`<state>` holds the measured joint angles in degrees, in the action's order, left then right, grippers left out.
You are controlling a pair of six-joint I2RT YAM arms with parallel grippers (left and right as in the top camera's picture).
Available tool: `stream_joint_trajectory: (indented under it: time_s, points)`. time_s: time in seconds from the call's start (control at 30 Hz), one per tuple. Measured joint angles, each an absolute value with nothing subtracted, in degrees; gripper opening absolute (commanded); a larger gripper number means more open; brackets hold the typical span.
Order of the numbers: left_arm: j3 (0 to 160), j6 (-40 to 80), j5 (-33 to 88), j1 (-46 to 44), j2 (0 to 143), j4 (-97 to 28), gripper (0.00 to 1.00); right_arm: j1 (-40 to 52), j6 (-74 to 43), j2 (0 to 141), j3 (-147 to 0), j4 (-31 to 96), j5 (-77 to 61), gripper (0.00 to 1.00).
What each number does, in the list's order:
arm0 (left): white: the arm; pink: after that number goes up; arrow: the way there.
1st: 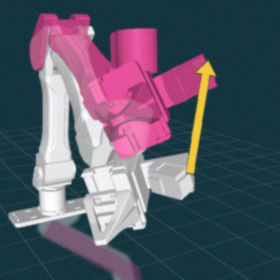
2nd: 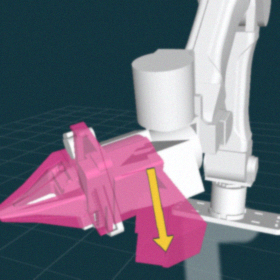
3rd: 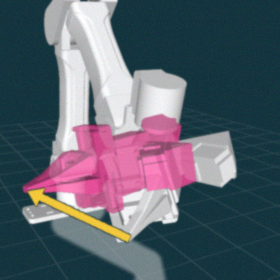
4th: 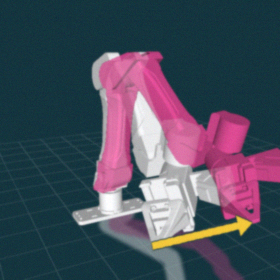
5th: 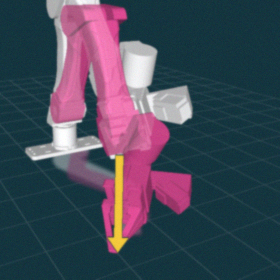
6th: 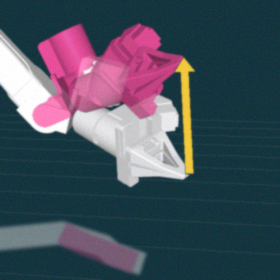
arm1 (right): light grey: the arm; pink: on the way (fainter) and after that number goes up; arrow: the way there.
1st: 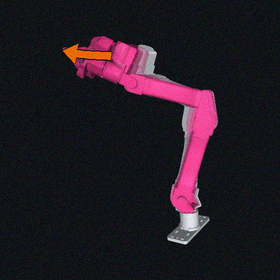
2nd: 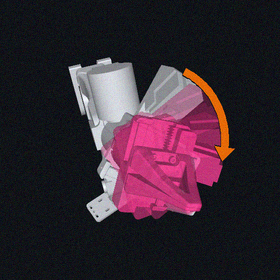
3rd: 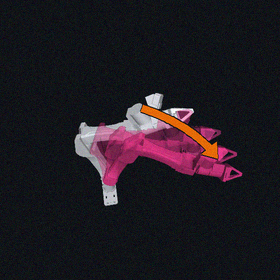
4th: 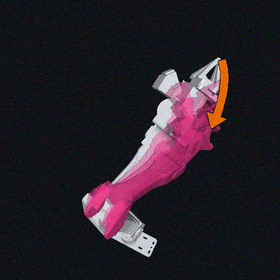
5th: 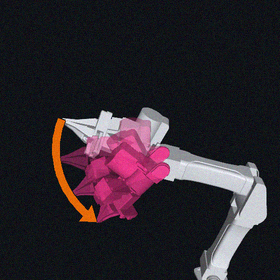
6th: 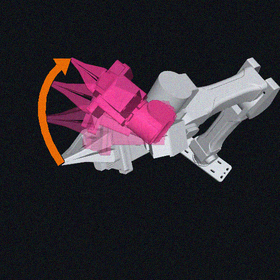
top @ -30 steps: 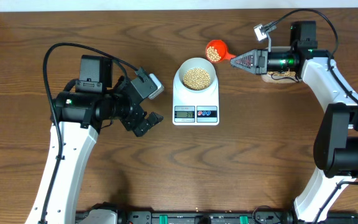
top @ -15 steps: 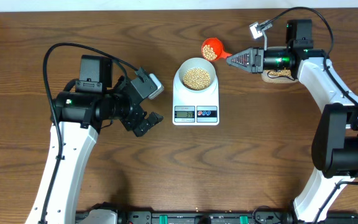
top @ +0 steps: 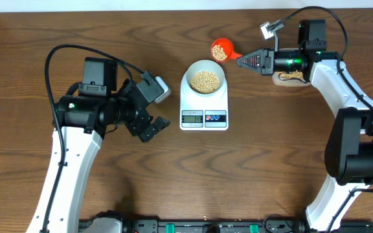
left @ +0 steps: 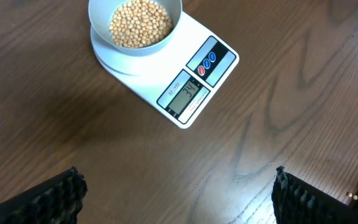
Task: Scoop item into bowl and weigh 50g on scale
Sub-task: 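Position the scoop over the bowl and tilt to pour soybeans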
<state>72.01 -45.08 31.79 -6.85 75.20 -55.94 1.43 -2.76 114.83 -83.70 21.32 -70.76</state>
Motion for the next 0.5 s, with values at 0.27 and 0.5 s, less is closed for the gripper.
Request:
stream_joint_trajectory:
  time_s: [0.27,0.5]
  points:
    - [72.0,-45.1,31.8,-6.9,75.2,-55.9,0.98,1.6,-0.3,114.8,-83.7,20.3,-68.9,0.01]
    - [72.0,-45.1,31.8,-6.9,75.2,-55.9,0.98,4.5,8.6,114.8,-83.7,22.4,-66.7,0.01]
